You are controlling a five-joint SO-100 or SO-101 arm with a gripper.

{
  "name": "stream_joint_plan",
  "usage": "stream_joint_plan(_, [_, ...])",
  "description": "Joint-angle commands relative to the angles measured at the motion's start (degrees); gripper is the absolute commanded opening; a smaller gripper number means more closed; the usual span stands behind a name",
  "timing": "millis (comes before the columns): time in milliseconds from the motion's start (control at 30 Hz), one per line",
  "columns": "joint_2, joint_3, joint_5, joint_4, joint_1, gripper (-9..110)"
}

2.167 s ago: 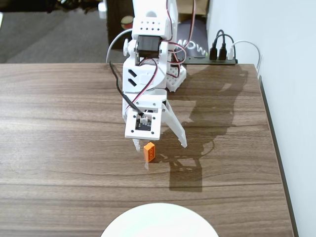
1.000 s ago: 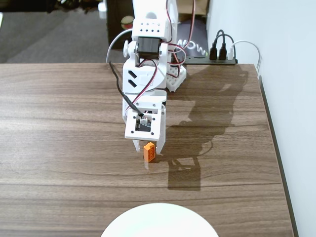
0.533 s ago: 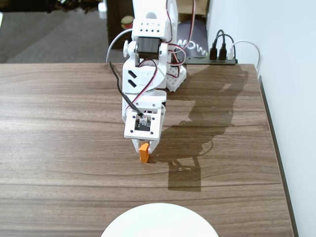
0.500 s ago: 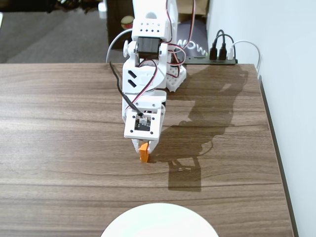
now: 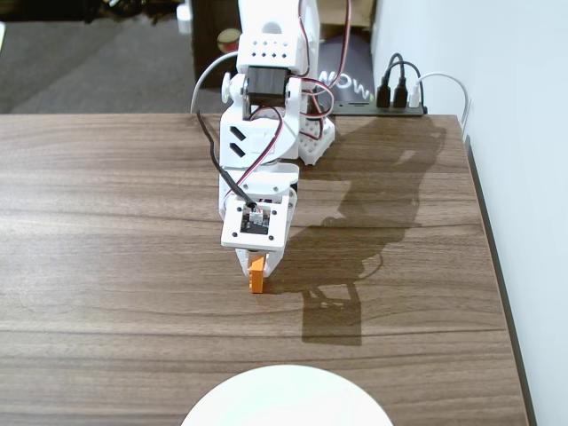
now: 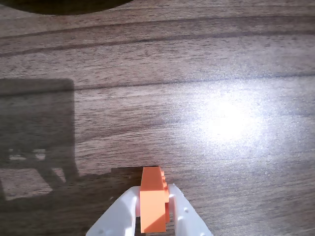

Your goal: Grasp a lego block and put it on the plate.

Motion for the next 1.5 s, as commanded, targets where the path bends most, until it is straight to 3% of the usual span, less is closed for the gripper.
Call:
stream_joint_plan(0, [1.8, -0.7, 0.4, -0.8, 0.3, 2])
stream_joint_plan(867, [7.7, -23.2, 10.0, 3.8, 0.1, 2])
stream_joint_plan(1467, [-7.7, -35.4, 9.8, -1.1, -0.8, 2])
